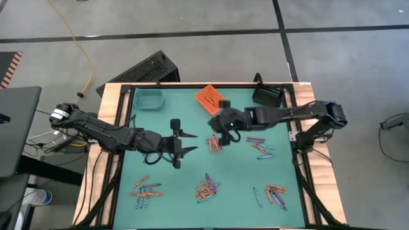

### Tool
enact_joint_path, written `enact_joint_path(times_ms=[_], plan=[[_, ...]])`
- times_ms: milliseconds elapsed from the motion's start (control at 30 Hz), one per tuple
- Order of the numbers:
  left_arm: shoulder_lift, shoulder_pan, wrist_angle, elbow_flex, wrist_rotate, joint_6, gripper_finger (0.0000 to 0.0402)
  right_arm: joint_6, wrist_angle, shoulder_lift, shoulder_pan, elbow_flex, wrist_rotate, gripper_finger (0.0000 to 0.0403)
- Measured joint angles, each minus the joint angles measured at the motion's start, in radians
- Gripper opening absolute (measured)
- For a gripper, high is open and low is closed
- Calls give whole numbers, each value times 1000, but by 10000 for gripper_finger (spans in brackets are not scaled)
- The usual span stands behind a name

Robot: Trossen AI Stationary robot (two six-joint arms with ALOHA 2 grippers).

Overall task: Sort crayons
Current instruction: Put the violet crayon into the black bin

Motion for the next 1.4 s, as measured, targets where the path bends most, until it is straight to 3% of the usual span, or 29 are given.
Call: enact_joint_path(times_ms=[167,467,767,967,1400], plan=[[21,0,-185,-18,64,-175,196,48,-244,0,-169,0,0,3],[35,-57,-45,-193,95,-328,183,21,-407,4,-571,0,-22,3],[40,-117,12,-244,91,-396,182,24,-507,36,-931,-1,-133,3],[40,-128,22,-244,90,-393,182,35,-563,108,-1031,-23,-148,7],[40,-128,35,-244,91,-413,182,36,-565,198,-1063,-85,-147,53]])
